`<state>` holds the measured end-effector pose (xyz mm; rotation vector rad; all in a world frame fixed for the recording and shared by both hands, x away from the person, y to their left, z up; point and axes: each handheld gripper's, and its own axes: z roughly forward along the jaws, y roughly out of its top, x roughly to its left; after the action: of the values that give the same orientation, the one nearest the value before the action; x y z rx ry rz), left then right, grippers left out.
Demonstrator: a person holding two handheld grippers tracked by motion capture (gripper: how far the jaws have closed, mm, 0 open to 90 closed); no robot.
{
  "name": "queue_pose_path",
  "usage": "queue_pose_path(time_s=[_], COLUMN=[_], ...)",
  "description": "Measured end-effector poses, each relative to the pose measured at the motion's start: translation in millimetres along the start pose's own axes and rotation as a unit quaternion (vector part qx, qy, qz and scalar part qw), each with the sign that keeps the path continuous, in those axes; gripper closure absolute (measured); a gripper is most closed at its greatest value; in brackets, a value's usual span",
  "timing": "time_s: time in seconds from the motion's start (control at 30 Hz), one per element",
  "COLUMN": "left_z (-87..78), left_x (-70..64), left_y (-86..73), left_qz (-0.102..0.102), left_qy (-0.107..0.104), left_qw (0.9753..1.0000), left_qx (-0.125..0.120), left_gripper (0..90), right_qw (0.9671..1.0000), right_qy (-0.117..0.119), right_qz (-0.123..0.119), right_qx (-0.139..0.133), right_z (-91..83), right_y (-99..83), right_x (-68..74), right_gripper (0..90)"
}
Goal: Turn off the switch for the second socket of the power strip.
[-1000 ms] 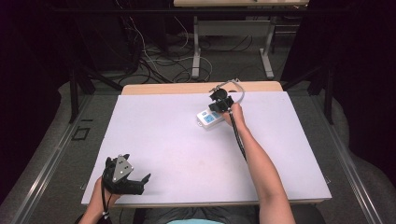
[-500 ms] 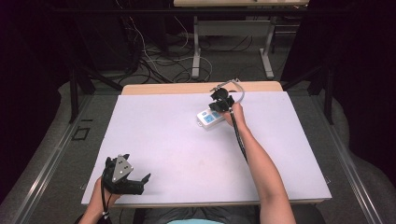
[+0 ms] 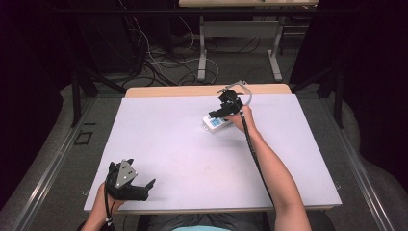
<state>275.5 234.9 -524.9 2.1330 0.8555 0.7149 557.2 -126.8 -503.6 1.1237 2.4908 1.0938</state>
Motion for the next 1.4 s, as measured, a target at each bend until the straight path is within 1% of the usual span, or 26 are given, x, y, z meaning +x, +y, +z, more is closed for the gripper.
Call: queue_pose_path(time_s=[0.03, 0.07, 0.1, 0.13, 0.17, 0.2, 0.23, 0.37, 0.4, 0.47, 0.5, 0.53, 0.57, 0.6, 0.67, 0.7, 0.8, 0.93, 1.1, 1.13, 1.17, 1.23, 1.27, 1.3, 1.33, 1.4], left_z=[0.1, 0.1, 0.1, 0.0, 0.1, 0.0, -0.1, -0.3, -0.4, -0.8, -1.0, -1.2, -0.7, -1.6, -1.2, -1.4, -0.8, -0.7, -0.6, -0.7, -0.8, -1.0, -1.2, -1.2, -1.3, -1.3], left_x=[-0.1, 0.1, 0.1, 0.4, 0.3, 0.3, 0.3, 0.4, 0.4, 1.0, 1.1, 1.0, 0.6, 0.8, 0.3, 0.4, 0.0, 0.0, 0.3, 0.4, 0.3, 0.4, 0.6, 0.6, 0.7, 0.5], left_y=[0.0, 0.1, 0.1, 0.1, 0.1, 0.1, 0.1, -0.3, -0.5, -0.7, -0.7, -0.7, -1.0, -0.6, -0.6, -0.3, -0.1, -0.2, -0.4, -0.4, -0.4, -0.5, -0.6, -0.6, -0.5, -0.4], left_qz=[-0.001, 0.000, 0.000, 0.002, 0.001, 0.001, 0.001, -0.001, -0.002, 0.000, 0.000, 0.000, 0.000, 0.001, 0.001, 0.002, 0.001, 0.001, 0.001, 0.002, 0.001, 0.000, 0.001, 0.001, 0.002, 0.002], left_qy=[-0.001, -0.002, -0.002, -0.001, 0.000, 0.000, 0.000, 0.001, 0.001, 0.002, 0.002, 0.002, 0.005, 0.002, 0.003, 0.000, 0.002, 0.002, 0.001, 0.001, 0.001, 0.002, 0.003, 0.003, 0.002, 0.001], left_qw=[1.0000, 1.0000, 1.0000, 1.0000, 1.0000, 1.0000, 1.0000, 1.0000, 1.0000, 1.0000, 1.0000, 1.0000, 1.0000, 1.0000, 1.0000, 1.0000, 1.0000, 1.0000, 1.0000, 1.0000, 1.0000, 1.0000, 1.0000, 1.0000, 1.0000, 1.0000], left_qx=[0.000, 0.001, 0.001, 0.001, 0.001, 0.001, 0.000, 0.001, 0.000, -0.001, -0.001, -0.001, -0.006, -0.001, -0.003, 0.000, 0.000, 0.001, 0.001, 0.001, 0.000, 0.000, 0.000, 0.000, 0.000, 0.000], left_gripper=[0.2, 0.2, 0.2, 0.2, 0.2, 0.2, 0.2, 0.2, 0.2, 0.2, 0.2, 0.2, 0.2, 0.2, 0.2, 0.2, 0.2, 0.2, 0.2, 0.2, 0.2, 0.2, 0.2, 0.2, 0.2, 0.2], right_qw=[0.9999, 1.0000, 0.9999, 0.9999, 0.9998, 0.9998, 0.9998, 0.9997, 0.9996, 0.9994, 0.9995, 0.9994, 0.9995, 0.9994, 0.9993, 0.9994, 0.9992, 0.9990, 0.9986, 0.9983, 0.9987, 0.9984, 0.9984, 0.9984, 0.9983, 0.9981], right_qy=[0.006, 0.009, 0.014, 0.013, 0.017, 0.019, 0.016, 0.023, 0.027, 0.030, 0.028, 0.031, 0.029, 0.030, 0.033, 0.030, 0.032, 0.038, 0.044, 0.047, 0.043, 0.045, 0.047, 0.048, 0.047, 0.047], right_qz=[0.009, -0.001, 0.003, -0.002, -0.004, -0.006, -0.003, -0.008, -0.008, -0.015, -0.014, -0.014, -0.015, -0.016, -0.017, -0.018, -0.022, -0.023, -0.027, -0.025, -0.025, -0.033, -0.030, -0.030, -0.030, -0.037], right_qx=[-0.003, -0.002, -0.009, -0.001, 0.004, -0.009, 0.005, 0.007, -0.004, -0.009, -0.001, 0.001, -0.001, 0.000, -0.001, -0.002, -0.006, -0.004, -0.008, -0.023, -0.010, -0.010, -0.010, 0.001, -0.016, -0.016], right_z=[-0.6, -2.3, -2.6, -3.9, -4.4, -2.6, -4.3, -5.4, -5.0, -5.6, -7.4, -7.9, -8.2, -9.0, -10.1, -11.0, -13.2, -16.8, -21.3, -21.1, -24.2, -27.2, -29.3, -32.7, -32.9, -37.4], right_y=[-0.2, 0.5, 0.6, 1.3, 1.7, 1.0, 1.7, 1.8, 1.5, 1.8, 2.1, 2.1, 1.7, 1.4, 0.3, -0.1, -1.5, -3.0, -5.5, -6.8, -6.7, -8.3, -9.1, -9.8, -11.7, -14.1], right_x=[1.7, 1.5, 2.6, 3.1, 3.4, 4.1, 5.4, 6.0, 6.1, 6.0, 7.2, 7.8, 8.2, 8.8, 10.0, 10.1, 11.0, 12.3, 12.2, 12.4, 12.9, 13.5, 14.6, 15.5, 16.6, 17.7], right_gripper=[14.5, 13.4, 9.2, 5.4, 3.4, 1.7, 0.0, 0.0, 0.0, 0.0, 0.0, 0.0, 0.0, 0.0, 0.0, 0.0, 0.0, 0.0, 0.0, 0.0, 0.0, 0.0, 0.0, 0.0, 0.0, 0.0])
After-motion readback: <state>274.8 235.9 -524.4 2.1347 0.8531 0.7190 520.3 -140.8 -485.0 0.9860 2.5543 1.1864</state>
